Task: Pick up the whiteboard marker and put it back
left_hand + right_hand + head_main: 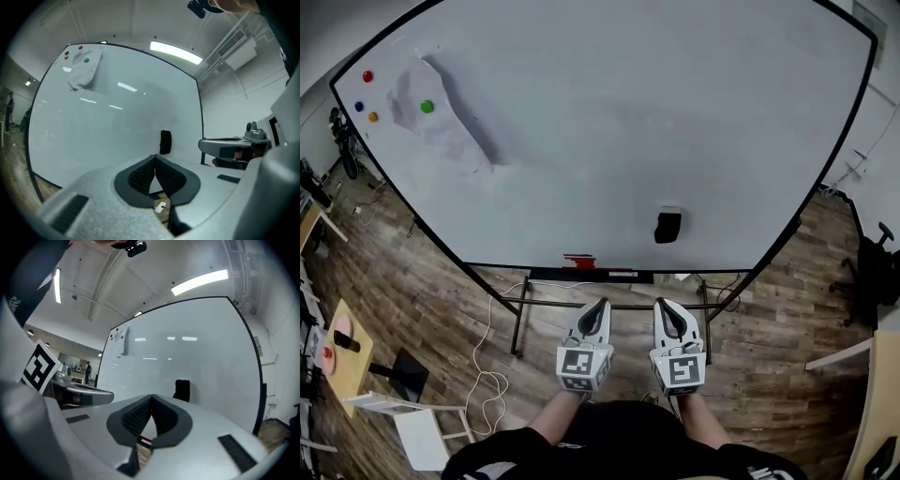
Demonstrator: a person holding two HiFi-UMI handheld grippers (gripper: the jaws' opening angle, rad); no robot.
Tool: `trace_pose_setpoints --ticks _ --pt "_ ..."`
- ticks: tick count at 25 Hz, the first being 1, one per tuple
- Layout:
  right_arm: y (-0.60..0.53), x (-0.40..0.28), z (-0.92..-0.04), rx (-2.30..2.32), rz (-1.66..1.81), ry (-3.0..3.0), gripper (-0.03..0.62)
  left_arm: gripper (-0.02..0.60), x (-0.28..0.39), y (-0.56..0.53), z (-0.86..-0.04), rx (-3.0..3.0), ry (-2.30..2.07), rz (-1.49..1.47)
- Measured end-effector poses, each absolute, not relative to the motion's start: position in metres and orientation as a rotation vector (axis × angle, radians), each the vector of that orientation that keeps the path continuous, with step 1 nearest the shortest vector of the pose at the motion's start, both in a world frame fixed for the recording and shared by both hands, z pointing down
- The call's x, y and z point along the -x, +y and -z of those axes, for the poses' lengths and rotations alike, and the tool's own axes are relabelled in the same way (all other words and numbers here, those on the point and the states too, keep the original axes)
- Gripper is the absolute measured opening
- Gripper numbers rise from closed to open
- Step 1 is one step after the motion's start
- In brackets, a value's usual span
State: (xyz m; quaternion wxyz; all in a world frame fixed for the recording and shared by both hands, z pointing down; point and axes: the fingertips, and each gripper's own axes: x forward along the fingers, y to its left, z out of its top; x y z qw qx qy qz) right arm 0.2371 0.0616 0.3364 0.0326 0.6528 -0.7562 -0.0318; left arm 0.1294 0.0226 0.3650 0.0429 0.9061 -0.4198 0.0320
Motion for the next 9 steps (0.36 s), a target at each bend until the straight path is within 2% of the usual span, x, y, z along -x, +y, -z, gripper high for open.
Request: trace_pose_setpoints --ticks 9 --pt "0.0579 -0.2328 -0.3392 -1.965 0.173 -2.327 0.003 0.008 -0.1307 0.0213 -0.3652 -2.766 -1.267 -0.061"
